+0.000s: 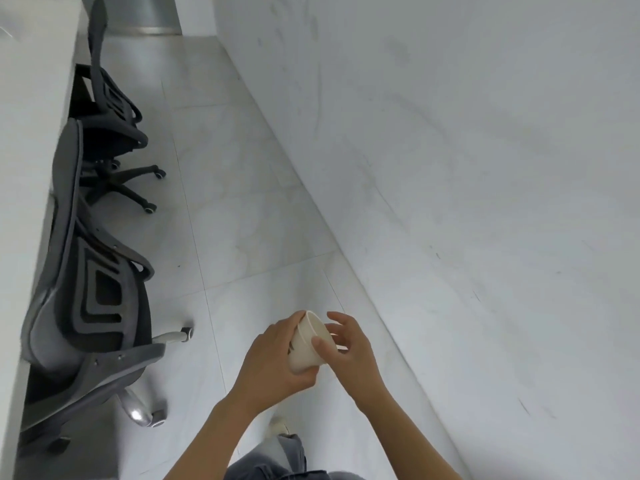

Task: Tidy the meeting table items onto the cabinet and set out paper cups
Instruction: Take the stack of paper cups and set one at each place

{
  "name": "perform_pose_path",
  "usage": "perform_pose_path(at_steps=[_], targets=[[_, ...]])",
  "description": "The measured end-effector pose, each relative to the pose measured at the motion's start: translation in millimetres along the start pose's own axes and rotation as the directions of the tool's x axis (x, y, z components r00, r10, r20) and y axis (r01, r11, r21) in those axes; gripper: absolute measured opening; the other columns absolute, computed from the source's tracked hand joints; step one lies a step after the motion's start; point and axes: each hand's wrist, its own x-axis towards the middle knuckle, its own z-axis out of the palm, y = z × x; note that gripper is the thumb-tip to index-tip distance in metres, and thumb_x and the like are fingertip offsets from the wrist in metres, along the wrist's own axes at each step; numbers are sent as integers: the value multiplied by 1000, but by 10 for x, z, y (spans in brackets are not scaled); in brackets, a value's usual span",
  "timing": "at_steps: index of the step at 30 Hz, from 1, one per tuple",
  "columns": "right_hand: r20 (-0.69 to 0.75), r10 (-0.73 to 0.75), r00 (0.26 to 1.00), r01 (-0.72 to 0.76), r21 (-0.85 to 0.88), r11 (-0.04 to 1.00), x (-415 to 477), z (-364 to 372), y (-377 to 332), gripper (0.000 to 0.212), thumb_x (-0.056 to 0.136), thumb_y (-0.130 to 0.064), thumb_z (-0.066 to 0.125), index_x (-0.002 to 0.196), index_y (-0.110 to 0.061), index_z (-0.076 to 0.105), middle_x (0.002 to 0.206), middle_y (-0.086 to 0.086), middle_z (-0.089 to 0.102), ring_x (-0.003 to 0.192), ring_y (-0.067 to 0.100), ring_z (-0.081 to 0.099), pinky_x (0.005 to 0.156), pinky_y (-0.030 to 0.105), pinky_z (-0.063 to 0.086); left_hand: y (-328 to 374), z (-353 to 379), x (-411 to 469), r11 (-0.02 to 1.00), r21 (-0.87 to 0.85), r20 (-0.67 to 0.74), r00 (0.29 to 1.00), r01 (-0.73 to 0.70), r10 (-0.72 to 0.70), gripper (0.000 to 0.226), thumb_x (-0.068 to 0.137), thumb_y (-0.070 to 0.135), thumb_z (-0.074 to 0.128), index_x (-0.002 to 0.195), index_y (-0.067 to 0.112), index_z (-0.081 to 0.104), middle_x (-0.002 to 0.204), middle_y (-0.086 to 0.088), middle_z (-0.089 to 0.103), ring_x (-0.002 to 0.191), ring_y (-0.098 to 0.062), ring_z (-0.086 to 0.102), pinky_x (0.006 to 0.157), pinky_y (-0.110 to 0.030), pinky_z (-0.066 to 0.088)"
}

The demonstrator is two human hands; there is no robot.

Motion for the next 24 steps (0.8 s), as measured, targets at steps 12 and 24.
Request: perform_pose_path(at_steps=[12, 24], targets=[[104, 34, 994, -38, 32, 999, 1614, 53, -295, 39, 81, -19, 66, 113, -27, 46, 96, -11, 58, 88, 4, 57, 64, 8, 50, -205, -285, 1412, 988, -74, -76, 987, 133, -138, 73, 57, 42, 63, 125, 31, 39, 107, 13, 55, 93, -10, 54, 80, -26, 50], [442, -52, 895, 62, -8, 998, 3827, 224, -1209, 34, 80, -18, 66, 108, -28, 48, 93, -11, 59, 84, 4, 56, 61, 7, 47, -296, -837, 2912, 939, -72, -530, 784, 337, -322, 84, 53, 54, 53, 127, 16, 45, 109, 10, 55, 88, -13, 55, 78, -27, 46]])
